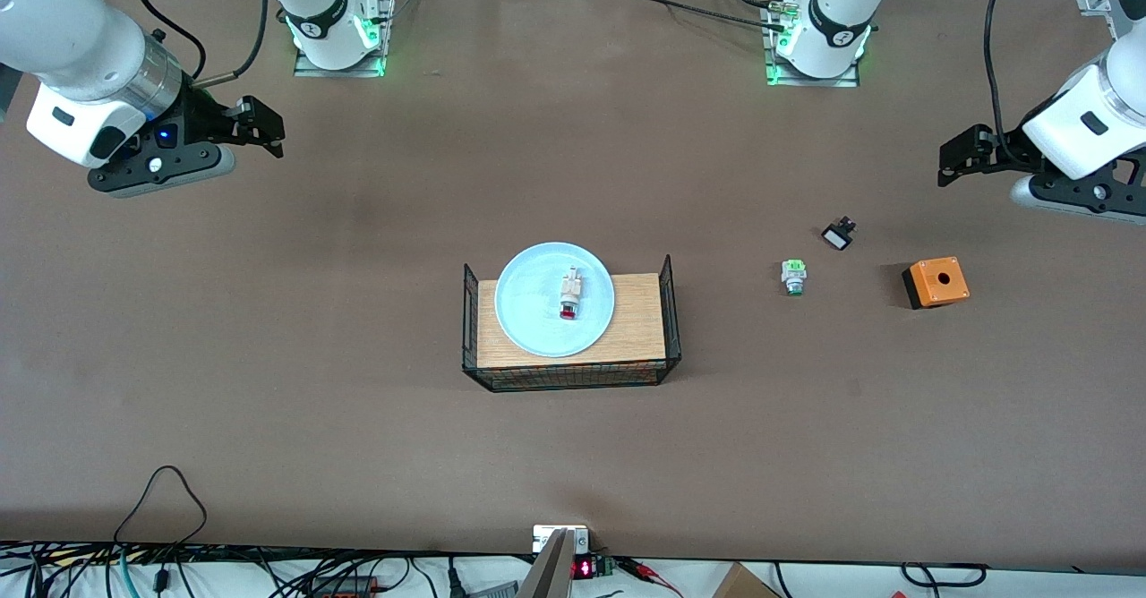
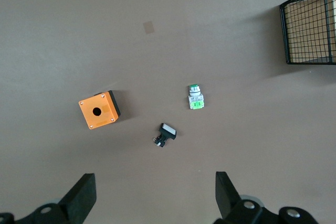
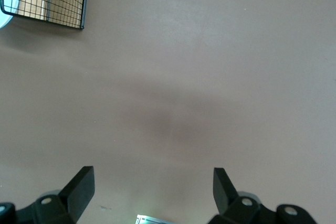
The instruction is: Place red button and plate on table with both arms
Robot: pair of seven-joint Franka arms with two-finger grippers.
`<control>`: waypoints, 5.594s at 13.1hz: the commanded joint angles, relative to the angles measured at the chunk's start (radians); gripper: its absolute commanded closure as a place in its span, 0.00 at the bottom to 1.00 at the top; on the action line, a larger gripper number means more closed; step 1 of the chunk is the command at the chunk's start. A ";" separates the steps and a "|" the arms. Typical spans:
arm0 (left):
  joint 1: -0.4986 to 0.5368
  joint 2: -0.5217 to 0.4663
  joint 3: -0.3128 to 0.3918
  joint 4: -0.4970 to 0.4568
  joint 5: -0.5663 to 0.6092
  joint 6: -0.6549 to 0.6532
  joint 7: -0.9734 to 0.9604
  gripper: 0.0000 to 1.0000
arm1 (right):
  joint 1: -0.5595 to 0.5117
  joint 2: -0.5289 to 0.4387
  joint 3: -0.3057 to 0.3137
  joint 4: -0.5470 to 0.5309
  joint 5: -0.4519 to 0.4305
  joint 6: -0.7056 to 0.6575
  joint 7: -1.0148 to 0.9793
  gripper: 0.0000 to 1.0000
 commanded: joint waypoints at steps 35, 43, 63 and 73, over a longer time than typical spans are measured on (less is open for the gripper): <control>-0.550 0.698 -0.213 0.450 0.319 0.483 -0.865 0.00 | 0.213 0.158 -0.006 0.018 0.016 0.183 0.059 0.00; -0.593 0.731 -0.207 0.416 0.384 0.568 -0.867 0.04 | 0.284 0.158 -0.007 0.017 -0.013 0.217 0.068 0.00; -0.349 0.475 -0.226 0.425 0.020 0.151 -0.849 0.76 | 0.426 0.164 -0.006 0.018 -0.078 0.260 0.047 0.00; -0.003 0.530 -0.212 0.329 0.035 0.003 -0.262 0.75 | 0.601 0.386 -0.006 0.164 -0.293 0.413 -0.050 0.00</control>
